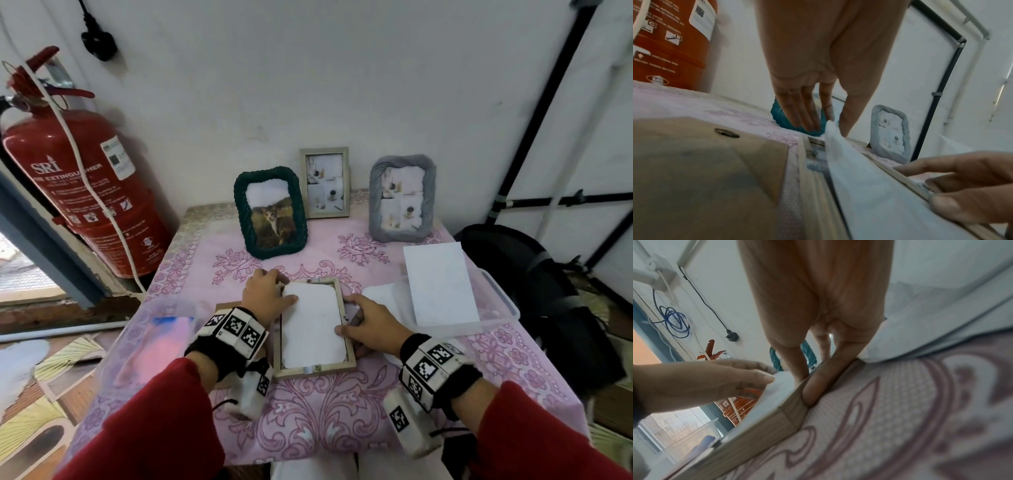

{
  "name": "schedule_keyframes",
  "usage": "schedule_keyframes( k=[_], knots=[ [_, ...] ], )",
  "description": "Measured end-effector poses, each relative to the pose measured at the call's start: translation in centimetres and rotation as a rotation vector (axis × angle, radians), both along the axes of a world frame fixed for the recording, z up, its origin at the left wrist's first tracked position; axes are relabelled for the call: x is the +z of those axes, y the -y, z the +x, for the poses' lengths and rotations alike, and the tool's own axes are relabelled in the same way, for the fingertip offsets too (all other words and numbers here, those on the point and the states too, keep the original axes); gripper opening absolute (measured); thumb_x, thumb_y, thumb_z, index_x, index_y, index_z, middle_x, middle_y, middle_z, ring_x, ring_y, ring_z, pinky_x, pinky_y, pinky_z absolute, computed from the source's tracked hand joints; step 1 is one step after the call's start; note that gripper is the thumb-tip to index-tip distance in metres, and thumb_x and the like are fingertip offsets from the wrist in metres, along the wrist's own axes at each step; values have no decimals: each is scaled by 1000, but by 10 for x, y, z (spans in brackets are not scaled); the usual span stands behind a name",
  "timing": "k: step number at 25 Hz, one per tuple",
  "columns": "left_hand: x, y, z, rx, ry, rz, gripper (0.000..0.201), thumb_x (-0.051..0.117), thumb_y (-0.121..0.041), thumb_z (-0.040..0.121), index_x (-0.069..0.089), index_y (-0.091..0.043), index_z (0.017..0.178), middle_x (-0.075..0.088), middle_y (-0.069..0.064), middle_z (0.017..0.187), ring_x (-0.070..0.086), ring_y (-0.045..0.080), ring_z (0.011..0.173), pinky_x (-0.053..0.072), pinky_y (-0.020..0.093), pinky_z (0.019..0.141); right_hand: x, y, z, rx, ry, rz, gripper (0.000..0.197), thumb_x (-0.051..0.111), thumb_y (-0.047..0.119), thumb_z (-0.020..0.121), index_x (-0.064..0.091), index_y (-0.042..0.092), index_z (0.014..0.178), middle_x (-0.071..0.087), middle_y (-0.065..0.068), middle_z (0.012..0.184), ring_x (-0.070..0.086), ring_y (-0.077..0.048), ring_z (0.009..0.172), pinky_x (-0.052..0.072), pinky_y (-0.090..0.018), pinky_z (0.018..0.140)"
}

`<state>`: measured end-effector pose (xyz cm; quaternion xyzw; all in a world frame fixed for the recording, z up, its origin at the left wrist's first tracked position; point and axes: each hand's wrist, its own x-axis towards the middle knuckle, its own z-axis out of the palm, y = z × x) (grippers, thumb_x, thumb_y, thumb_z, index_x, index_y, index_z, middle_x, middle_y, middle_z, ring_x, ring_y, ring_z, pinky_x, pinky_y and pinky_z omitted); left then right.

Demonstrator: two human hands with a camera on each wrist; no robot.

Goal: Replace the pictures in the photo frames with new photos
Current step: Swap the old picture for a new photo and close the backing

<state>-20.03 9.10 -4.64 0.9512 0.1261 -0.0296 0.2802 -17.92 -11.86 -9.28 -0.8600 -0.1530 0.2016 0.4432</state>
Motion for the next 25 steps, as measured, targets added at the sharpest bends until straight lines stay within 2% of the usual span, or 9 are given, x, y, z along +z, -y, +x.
schedule_keyframes(
  k=[2,5,8,11,13,16,20,22,25],
  knots=[
    [6,-1,-4,-31,21,-251,38,65,-11,83,48,-13,117,55,10,93,58,29,91,49,42,87,2,0,-1,-1,-8,1,65,72,23,79,40,19,136,54,4,75,59,-21,83,53,-41,79],
    [15,-3,-16,-134,-121,-494,62,60,4,82,34,-28,128,54,11,81,59,25,69,56,40,64,4,0,-3,5,12,-12,65,72,23,80,40,18,136,53,6,74,58,-21,85,53,-42,83],
    [18,-3,-28,-212,-218,-560,83,58,11,82,21,-43,134,58,20,102,62,28,81,57,42,67,7,0,-4,8,27,-19,65,72,23,80,41,17,136,51,8,73,56,-19,87,51,-43,88],
    [14,-4,-32,-157,-147,-584,88,58,14,81,16,-32,143,58,21,113,60,26,86,56,33,63,11,0,-8,-22,34,-14,68,75,22,77,41,12,136,54,4,75,58,-21,87,52,-42,87],
    [14,-5,-33,-89,-77,-615,87,58,15,81,17,-24,146,57,22,107,58,26,83,54,26,59,17,-2,-13,-65,47,11,66,75,18,77,42,7,133,60,-9,84,60,-25,86,53,-41,85],
    [20,-6,-34,-44,35,-663,83,60,13,80,24,-27,144,56,18,95,60,24,78,56,23,58,35,1,-18,-106,172,51,48,68,10,83,49,5,127,63,-19,93,57,-20,76,49,-24,71],
    [25,9,-34,-46,111,-721,84,63,10,80,24,-29,144,49,12,86,57,22,79,59,28,61,74,34,-14,-8,363,51,31,67,9,82,62,10,112,57,0,90,50,-1,69,39,-1,60],
    [21,26,-34,-57,110,-761,86,63,11,80,22,-27,145,50,10,87,58,20,78,60,31,64,83,62,-14,39,400,-37,36,73,19,78,62,15,112,56,6,95,52,-2,79,40,-4,71],
    [8,52,-29,-65,99,-785,88,63,13,79,19,-24,146,54,12,93,60,28,85,58,44,75,78,105,-14,120,350,-412,52,75,36,73,55,25,119,56,5,108,49,-13,103,41,-28,93]
  ],
)
